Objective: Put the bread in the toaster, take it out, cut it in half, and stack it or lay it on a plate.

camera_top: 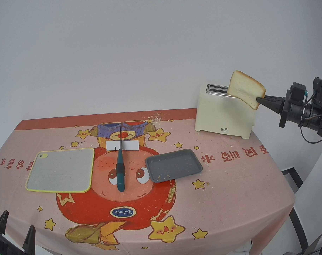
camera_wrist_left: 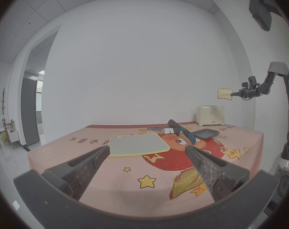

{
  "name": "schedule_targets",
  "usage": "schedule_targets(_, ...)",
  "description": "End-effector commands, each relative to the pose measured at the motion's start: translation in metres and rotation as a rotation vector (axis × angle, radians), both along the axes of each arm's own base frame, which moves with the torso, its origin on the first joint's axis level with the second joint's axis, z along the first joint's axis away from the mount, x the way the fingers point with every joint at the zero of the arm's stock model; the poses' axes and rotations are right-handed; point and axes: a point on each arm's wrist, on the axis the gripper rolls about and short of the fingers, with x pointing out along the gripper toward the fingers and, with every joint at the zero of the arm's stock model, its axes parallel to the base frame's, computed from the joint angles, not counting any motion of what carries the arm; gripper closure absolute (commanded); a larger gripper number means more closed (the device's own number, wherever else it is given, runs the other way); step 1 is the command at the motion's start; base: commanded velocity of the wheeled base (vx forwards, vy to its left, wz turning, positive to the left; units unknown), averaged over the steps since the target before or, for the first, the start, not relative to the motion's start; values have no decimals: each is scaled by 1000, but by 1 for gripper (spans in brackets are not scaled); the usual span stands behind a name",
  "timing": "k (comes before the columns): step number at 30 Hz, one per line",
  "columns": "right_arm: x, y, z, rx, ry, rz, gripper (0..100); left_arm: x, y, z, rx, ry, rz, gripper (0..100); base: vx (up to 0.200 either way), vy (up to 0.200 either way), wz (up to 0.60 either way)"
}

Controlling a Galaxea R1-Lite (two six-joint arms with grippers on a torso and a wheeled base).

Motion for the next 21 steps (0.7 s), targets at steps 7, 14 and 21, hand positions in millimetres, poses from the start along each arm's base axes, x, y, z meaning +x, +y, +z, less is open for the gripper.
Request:
schedule_targets(7,9,-2,16,-102,-72,47,100,1,0,-5,-1,17,12,0,0,-143,0)
schedule_targets(14,18,1,17,-105,-85,54,100,1,0,-5,-1,17,12,0,171,0,0)
schedule_targets(21,27,1,12,-106,-78,55,100,1,0,-5,-1,17,12,0,86,0,0)
